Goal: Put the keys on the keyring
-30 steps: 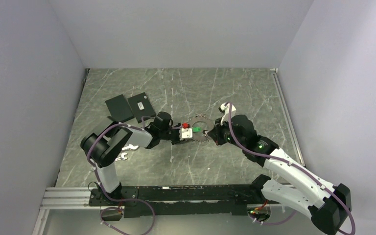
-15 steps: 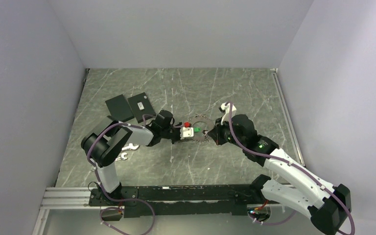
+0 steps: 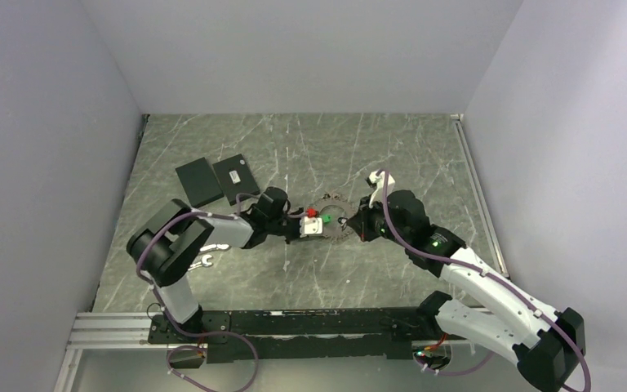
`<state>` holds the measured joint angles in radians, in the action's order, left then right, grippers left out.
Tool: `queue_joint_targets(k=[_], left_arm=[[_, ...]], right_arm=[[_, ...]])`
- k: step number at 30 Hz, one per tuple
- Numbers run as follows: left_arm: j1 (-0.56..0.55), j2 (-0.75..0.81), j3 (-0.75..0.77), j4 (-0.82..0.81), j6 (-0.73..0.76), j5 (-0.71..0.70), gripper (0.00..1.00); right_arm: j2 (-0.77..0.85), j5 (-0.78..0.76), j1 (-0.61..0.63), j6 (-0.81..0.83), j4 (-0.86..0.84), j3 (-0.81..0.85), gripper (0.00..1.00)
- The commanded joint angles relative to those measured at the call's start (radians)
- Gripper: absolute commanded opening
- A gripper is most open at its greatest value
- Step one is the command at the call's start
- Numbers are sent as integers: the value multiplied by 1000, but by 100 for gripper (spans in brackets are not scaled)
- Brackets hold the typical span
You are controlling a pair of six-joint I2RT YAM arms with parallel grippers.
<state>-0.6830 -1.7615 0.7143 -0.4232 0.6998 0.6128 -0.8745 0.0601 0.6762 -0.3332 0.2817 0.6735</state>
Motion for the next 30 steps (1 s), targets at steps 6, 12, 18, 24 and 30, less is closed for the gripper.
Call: queue_joint_targets(k=[6,12,18,24,30], left_arm=[[-61,245,-9,123,52,-39,0],[-112,382,1,245,74,-103,0],[-148,552,37,390,61,-123,0],[-155,714,51,505,52,-78,0],[-154,787,118,720,113,-51,0]], right_arm=[[41,16,-11,2,-60,9,0],[81,48,-10,19,-77,27,0],[109,171,-9,68,-133,48,0],[95,234,-8,103,-161,95,0],[78,283,-2,131,-205,135,0]])
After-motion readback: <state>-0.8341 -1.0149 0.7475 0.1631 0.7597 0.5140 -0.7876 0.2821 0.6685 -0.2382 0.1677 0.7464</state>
